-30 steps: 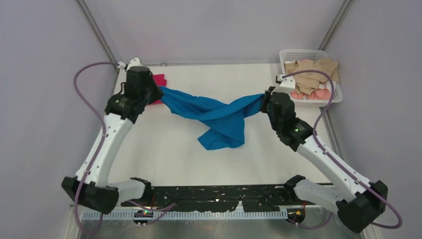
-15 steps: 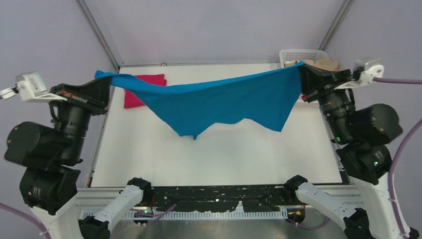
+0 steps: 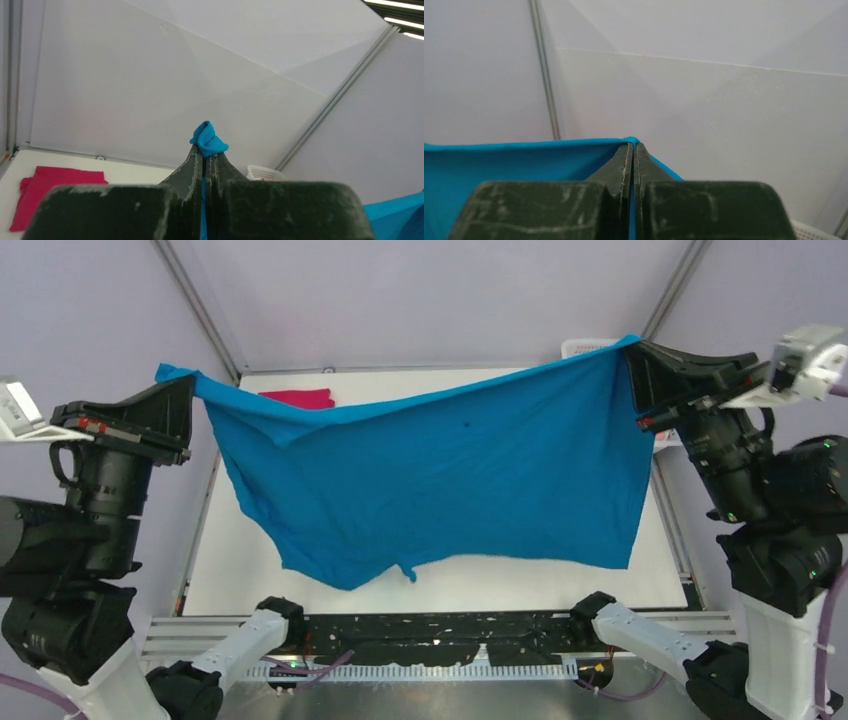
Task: Fold and stack the t-shirts
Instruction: Flatten out the tshirt
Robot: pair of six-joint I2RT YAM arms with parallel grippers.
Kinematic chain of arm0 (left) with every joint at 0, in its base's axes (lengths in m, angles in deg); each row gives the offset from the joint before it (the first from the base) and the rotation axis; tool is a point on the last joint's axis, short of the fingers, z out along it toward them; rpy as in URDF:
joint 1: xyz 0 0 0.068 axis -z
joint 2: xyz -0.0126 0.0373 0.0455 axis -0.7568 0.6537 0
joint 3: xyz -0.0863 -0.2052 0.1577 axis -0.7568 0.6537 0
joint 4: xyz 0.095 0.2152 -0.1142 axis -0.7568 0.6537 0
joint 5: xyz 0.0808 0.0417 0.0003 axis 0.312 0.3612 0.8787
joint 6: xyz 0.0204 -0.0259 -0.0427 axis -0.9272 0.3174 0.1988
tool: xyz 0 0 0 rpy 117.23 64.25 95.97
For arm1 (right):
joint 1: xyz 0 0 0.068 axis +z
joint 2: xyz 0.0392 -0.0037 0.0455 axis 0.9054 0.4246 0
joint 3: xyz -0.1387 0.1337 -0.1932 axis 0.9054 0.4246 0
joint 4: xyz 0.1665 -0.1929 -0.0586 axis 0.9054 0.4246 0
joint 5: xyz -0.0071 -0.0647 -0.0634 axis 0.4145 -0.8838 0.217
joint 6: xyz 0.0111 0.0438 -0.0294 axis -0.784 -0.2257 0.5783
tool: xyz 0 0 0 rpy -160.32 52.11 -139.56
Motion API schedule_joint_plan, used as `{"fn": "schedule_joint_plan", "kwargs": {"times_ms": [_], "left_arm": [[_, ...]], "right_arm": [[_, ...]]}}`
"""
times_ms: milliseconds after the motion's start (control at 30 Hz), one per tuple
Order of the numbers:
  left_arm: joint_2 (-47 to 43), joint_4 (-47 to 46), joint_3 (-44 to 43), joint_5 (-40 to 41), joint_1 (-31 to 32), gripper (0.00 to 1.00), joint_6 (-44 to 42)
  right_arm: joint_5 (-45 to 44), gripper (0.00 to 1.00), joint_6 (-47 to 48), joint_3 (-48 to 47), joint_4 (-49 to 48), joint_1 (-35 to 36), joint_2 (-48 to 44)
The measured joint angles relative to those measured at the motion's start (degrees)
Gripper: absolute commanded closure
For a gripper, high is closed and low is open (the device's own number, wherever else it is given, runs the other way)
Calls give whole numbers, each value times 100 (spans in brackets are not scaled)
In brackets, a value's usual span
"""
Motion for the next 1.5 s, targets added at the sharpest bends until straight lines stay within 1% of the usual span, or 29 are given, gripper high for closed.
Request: {"fn": "schedule_joint_plan", "kwargs": {"times_ms": [167,300,433,500,600,667,767,833,933,1033,1100,1133,1167,1233,1267,1333,1433,1500], "left_arm": [[487,20,11,365,-2,100,-131],[1276,22,-122,896,-4,100,-273],[2446,-85,-625,1126,-122,100,-446],[3095,-133,-944,1102,-221,100,-487],[4183,-136,-1639,951,-400,100,-590],[4651,-160,-2024,798,-481,100,-647],[5058,-391,-2476,592,-535,100,-772],[5018,-643,-2516,568,-540,100,-857],[4715,-1062,-2380,490,-535,100,-927],[4148,-1368,-1937,343,-535,100,-938],[3766,-1574,-1508,262,-535,100,-927],[3532,-1727,-1134,229,-535,100,-927],[3283,-1893,-662,192,-535,100,-920],[2896,-2131,313,157,-535,100,-896],[2669,-2354,922,136,-535,100,-881],[2317,-2717,2096,114,-533,100,-826],[2109,-3084,3985,92,-498,100,-608],[2111,-3121,5056,70,-450,100,-420]], "right_arm": [[-555,95,221,98,20,0,584],[-1099,95,428,330,-74,-109,1062],[-1008,95,350,409,-269,-813,1757],[-876,95,282,483,-487,-1200,2135],[-627,95,197,446,-809,-1585,2780],[-444,95,181,142,-885,-1711,3233],[-264,95,181,-756,-940,-1829,3993],[-166,95,184,-1423,-957,-1884,4400],[-48,95,232,-1810,-1021,-1963,4511],[35,95,350,-1738,-1233,-2006,4336],[122,94,424,-1410,-1438,-2026,4133],[208,95,485,-1045,-1617,-2037,3952],[269,95,531,-807,-1672,-2037,3829],[452,95,645,-28,-1952,-2037,3512],[518,95,684,308,-2037,-2037,3392],[654,95,765,1335,-2363,-2037,3056],[817,95,828,2686,-2594,-2035,2728],[872,95,800,3473,-2649,-2037,2605]]}}
